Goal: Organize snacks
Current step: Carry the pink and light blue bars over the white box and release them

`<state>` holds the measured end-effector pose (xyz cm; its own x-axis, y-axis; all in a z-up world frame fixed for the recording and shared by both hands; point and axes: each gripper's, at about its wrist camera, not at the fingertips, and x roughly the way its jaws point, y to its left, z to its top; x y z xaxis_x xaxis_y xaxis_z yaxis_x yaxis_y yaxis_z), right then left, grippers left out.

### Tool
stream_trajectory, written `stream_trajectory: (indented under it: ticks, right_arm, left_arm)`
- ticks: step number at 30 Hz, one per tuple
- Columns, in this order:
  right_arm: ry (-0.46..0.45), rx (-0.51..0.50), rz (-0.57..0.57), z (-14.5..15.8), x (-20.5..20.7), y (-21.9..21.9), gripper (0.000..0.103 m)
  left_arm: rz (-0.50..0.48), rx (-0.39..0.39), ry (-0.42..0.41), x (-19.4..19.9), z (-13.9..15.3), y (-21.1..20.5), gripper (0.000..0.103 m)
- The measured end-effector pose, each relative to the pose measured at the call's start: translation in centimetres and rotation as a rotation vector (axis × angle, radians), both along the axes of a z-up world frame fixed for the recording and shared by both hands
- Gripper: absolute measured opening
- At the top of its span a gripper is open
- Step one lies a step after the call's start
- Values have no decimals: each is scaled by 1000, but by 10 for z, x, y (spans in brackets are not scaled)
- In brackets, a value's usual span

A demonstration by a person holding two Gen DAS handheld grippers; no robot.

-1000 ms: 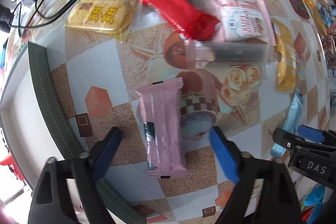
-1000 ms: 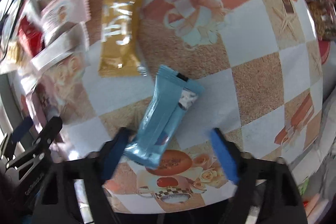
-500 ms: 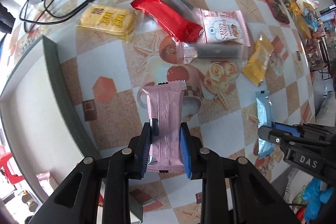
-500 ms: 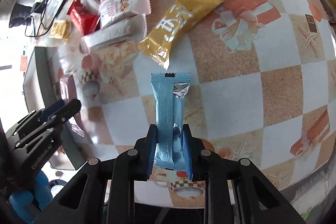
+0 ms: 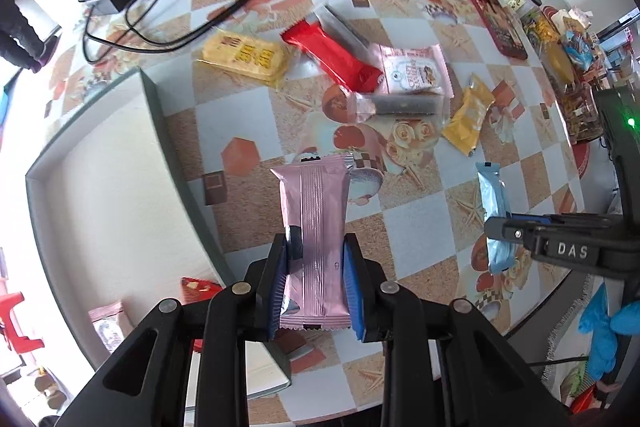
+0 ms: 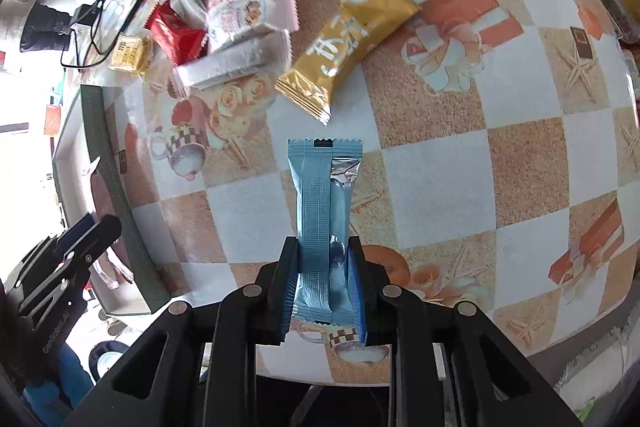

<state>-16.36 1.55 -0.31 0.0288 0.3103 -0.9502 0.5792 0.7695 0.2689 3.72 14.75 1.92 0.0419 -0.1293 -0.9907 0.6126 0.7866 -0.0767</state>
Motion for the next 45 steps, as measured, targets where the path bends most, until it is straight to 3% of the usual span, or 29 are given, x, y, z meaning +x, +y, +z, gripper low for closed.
stream_trajectory:
  ticks: [19, 32, 45]
  right_arm:
    - [-71, -10, 128, 35, 61, 36, 25]
    - [-127, 4, 294, 51, 124, 107, 25]
    - [-145, 62, 458, 47, 172, 193, 25]
  left_arm:
    - [150, -38, -42, 34, 21, 59, 29]
    - [271, -7, -68, 56, 20, 120, 29]
    - [389, 75, -29, 70, -10, 177, 29]
